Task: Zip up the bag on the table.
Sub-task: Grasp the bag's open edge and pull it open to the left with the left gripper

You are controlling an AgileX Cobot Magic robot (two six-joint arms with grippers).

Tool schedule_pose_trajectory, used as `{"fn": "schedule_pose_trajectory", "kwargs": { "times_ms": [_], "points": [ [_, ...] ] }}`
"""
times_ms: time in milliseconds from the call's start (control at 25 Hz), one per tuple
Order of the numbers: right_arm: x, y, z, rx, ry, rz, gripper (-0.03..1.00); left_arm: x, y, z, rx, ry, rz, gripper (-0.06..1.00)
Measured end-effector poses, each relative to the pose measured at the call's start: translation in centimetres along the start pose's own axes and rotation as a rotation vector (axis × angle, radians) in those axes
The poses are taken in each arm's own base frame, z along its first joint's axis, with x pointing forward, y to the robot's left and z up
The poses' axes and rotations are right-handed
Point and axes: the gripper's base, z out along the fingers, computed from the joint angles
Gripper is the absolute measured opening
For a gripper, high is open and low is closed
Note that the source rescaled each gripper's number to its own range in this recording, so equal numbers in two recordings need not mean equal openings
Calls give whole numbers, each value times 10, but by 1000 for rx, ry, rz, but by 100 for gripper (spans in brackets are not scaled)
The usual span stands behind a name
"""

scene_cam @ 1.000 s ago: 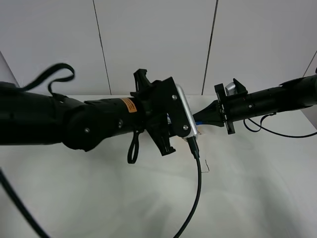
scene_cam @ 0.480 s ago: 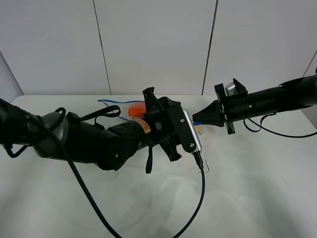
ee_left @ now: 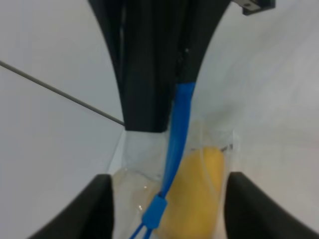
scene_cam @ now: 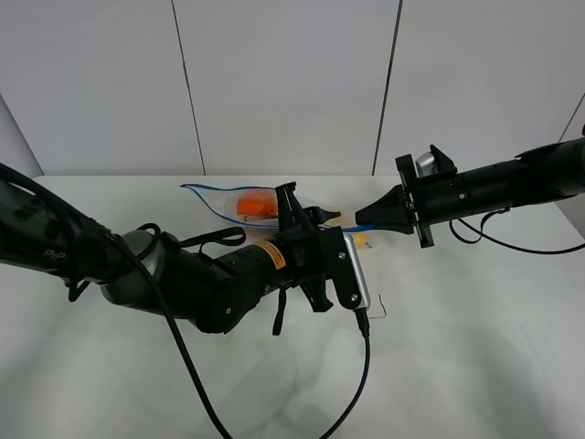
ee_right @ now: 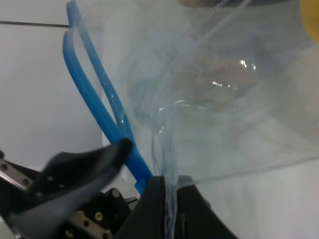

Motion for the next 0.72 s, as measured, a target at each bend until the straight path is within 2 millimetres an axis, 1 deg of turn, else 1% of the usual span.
{"fn": "schedule_pose_trajectory", "kwargs": {
  "times_ms": [120,240,480,640,720],
  "points": [
    [0,0,0,1,1,0,0,0,1,0,-7,-4,4,39],
    [0,0,0,1,1,-1,0,-1,1,0,-13,-8,4,26],
    [0,0,0,3,3,-2,0,-1,1,0,-15,-9,5,18],
    [0,0,0,3,3,-3,0,-1,1,0,-15,-9,7,1],
    [0,0,0,3,3,-3,0,-1,1,0,-15,-9,8,0]
  ]
}}
